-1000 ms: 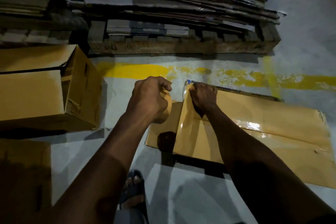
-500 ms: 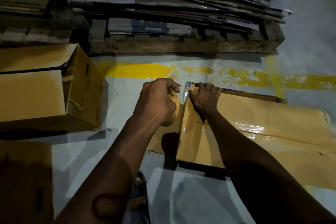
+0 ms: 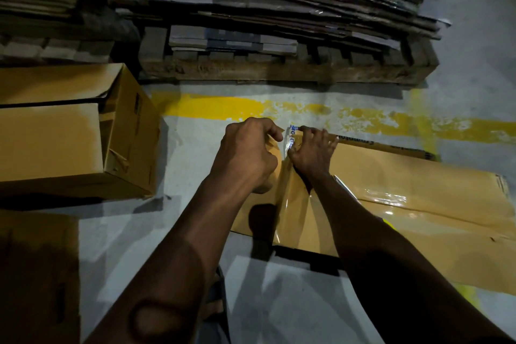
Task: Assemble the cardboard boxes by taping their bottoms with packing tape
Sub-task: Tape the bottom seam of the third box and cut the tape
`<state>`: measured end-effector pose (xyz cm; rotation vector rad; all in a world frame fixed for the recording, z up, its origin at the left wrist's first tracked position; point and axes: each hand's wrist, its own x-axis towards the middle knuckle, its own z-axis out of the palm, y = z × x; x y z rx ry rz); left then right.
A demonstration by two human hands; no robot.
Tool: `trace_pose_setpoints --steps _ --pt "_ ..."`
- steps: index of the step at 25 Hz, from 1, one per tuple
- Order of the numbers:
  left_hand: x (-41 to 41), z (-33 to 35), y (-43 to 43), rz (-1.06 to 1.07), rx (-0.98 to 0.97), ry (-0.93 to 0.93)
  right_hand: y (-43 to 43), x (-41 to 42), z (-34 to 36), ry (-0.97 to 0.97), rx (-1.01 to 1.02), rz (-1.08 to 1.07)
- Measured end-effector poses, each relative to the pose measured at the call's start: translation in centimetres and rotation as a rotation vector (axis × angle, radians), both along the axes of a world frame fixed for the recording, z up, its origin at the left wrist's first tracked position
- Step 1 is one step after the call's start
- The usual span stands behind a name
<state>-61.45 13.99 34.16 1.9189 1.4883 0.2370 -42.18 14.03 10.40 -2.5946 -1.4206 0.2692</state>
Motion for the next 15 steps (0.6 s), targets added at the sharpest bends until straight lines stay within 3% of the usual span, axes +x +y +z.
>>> trace_pose_setpoints --steps 3,7,11,15 --pt "-0.3 0.0 0.0 -0.016 0.001 -0.026 0.9 -1.0 1.0 0.075 -0.099 -0.046" --pt "-0.7 0.1 0.2 -0.019 0.01 -0.023 -2.5 -1.6 2.5 0.177 0.041 0.098" --pt "-1.3 0.1 0.6 -0.02 0.003 -0.042 -9.6 -3.4 2.8 -0.08 0.117 0.409" --pt "-1.7 -0.1 0.5 -0.039 0.009 -0.043 -12.3 -3.6 2.5 -0.317 -0.063 0.598"
